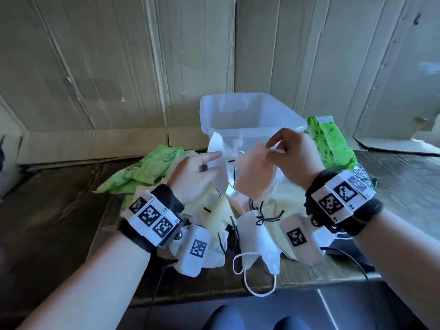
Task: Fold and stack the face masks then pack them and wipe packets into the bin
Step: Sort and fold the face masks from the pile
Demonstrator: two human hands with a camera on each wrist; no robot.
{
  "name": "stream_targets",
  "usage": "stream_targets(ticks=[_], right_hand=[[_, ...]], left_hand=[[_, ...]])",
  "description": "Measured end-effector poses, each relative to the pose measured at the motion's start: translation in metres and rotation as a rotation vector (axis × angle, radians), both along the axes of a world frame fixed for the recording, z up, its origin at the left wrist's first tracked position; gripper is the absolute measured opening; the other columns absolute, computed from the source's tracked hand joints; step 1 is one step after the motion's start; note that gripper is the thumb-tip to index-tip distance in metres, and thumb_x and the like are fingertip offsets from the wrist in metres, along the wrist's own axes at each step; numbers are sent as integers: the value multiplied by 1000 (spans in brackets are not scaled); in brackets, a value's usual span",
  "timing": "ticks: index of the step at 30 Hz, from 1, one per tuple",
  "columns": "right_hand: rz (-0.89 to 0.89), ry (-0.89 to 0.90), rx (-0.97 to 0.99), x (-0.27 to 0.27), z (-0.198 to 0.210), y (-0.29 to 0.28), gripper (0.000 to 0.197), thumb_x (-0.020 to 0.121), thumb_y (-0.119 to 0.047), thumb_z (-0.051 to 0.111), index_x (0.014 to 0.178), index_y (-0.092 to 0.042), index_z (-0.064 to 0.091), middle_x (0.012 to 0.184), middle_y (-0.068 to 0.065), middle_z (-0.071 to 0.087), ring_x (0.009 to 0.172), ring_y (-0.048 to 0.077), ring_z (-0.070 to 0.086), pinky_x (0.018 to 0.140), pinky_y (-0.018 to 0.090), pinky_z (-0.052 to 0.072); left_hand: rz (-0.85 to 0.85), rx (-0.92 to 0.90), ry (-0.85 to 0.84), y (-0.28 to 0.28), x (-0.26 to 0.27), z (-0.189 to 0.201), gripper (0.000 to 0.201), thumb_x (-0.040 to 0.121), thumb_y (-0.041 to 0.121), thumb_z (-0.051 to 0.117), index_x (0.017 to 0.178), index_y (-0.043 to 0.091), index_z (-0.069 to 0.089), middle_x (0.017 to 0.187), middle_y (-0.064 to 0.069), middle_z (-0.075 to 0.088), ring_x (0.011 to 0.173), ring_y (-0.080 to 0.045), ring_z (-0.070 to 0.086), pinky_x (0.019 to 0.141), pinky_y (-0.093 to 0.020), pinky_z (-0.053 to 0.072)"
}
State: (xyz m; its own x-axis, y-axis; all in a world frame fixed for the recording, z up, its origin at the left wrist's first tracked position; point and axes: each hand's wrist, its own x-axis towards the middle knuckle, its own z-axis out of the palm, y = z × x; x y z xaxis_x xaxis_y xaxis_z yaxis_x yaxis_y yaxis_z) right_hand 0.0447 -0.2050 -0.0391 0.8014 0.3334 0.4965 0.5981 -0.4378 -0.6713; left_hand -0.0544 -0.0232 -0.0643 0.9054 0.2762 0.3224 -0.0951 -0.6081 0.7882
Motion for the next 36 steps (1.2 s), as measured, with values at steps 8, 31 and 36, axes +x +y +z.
stream_targets(ticks=[8,31,36], right_hand=[[34,57,31,4,-11,-9,23,70,1,61,70,-21,55,50,-4,44,45,3,43,44,12,32],[331,43,99,-39,-9,50,21,87,-8,55,80,-28,57,63,-9,52,54,2,45,58,23,33],[430,97,117,-39,-8,46,36,83,-2,59,81,-37,54,75,-2,62,71,14,58,74,34,48]], left_hand=[[145,300,150,16,-6,-11,66,74,-6,65,132,22,52,118,-1,62,101,-19,57,74,-9,34],[-143,-323,-124,-15,-21,-6,46,86,-15,44,112,19,60,97,11,65,83,14,59,76,-6,43],[-187,-533,-179,-14,-19,-3,18,80,10,68,97,16,69,89,8,72,87,-2,64,78,-12,48]])
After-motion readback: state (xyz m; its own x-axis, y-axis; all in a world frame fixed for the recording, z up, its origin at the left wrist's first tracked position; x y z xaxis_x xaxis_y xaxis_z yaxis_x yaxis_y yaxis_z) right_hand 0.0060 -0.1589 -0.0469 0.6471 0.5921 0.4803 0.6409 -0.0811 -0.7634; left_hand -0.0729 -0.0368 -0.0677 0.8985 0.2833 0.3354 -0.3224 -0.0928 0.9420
